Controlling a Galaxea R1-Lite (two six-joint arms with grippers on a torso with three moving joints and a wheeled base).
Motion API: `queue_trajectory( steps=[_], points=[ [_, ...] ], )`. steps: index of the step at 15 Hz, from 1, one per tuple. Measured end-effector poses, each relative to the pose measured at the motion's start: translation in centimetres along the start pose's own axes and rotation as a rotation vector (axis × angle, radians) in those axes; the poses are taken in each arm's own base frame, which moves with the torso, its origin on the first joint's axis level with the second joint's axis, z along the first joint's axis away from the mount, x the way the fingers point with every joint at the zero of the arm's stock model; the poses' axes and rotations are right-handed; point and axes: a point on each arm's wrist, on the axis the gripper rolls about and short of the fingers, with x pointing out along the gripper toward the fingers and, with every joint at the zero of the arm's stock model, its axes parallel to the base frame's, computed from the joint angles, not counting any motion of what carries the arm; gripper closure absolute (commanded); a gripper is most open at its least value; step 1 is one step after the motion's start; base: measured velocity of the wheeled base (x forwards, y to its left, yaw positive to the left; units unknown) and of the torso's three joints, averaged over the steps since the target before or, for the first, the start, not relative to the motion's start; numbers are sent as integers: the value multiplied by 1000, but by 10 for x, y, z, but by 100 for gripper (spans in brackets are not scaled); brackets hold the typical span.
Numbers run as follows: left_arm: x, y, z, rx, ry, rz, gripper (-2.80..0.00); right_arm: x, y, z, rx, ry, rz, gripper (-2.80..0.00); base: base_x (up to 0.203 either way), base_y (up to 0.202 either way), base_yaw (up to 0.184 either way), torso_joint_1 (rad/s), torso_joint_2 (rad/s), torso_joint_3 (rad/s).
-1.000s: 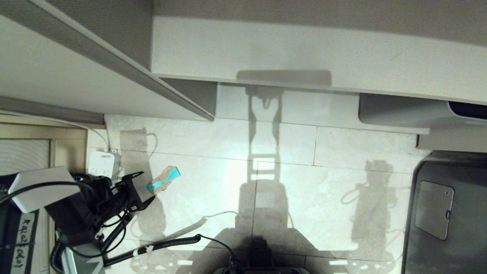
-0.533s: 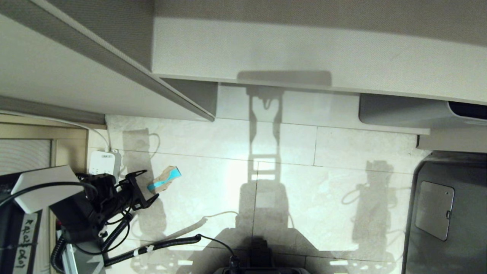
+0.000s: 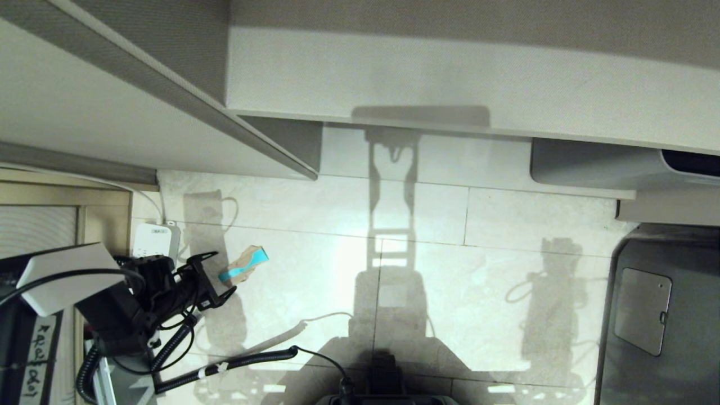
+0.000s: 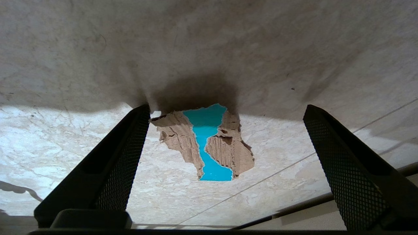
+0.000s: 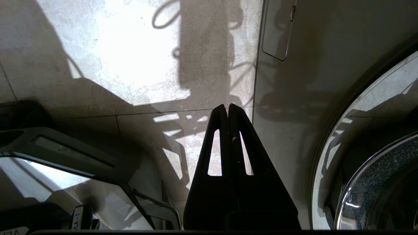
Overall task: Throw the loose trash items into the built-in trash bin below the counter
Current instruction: Pick up the garbage
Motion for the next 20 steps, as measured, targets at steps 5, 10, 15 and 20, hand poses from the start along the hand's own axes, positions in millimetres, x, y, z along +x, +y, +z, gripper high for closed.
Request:
queue_trajectory(
  steps=[5, 10, 15, 20],
  points=[
    [3, -1, 1, -3, -3, 7, -280, 0, 0, 0, 0, 0, 0, 0, 0, 0, 0, 0, 0, 0],
    [3, 2, 2, -13, -12, 31, 0, 0, 0, 0, 0, 0, 0, 0, 0, 0, 0, 0, 0, 0],
    [3, 3, 2, -16, -11, 39, 0, 0, 0, 0, 0, 0, 0, 0, 0, 0, 0, 0, 0, 0],
    [2, 3, 2, -15, -12, 36, 0, 0, 0, 0, 0, 0, 0, 0, 0, 0, 0, 0, 0, 0]
  ],
)
